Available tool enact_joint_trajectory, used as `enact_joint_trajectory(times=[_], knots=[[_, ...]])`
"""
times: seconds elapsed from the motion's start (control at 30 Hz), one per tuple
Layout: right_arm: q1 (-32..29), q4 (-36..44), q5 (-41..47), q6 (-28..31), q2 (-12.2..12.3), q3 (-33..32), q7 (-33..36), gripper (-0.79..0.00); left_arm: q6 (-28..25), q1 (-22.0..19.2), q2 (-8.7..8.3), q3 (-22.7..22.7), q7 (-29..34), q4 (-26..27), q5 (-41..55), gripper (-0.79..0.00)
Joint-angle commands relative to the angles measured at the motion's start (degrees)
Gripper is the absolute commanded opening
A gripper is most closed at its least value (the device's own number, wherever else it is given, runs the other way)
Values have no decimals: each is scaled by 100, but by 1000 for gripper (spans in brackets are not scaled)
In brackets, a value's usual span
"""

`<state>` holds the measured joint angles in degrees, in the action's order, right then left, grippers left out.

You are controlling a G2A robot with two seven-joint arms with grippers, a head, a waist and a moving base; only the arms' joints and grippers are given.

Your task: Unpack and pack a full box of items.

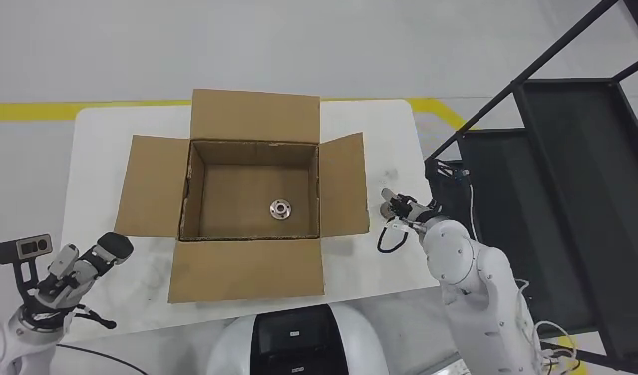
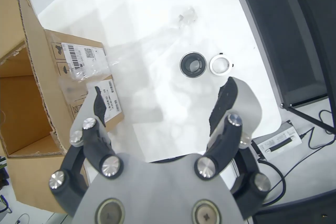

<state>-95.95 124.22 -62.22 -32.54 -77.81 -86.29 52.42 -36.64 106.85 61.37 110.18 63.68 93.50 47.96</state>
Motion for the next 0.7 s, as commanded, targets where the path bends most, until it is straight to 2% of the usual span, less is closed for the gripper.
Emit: enact_joint_trajectory(times=[0.0, 0.53, 0.67], knots=[[-13, 1, 23, 20, 0, -2, -33, 0, 0, 0, 0, 0, 0, 0, 0, 0], [-13, 1, 23, 20, 0, -2, -33, 0, 0, 0, 0, 0, 0, 0, 0, 0], [51, -88, 143, 140, -14, 166, -233, 0, 0, 0, 0, 0, 0, 0, 0, 0]])
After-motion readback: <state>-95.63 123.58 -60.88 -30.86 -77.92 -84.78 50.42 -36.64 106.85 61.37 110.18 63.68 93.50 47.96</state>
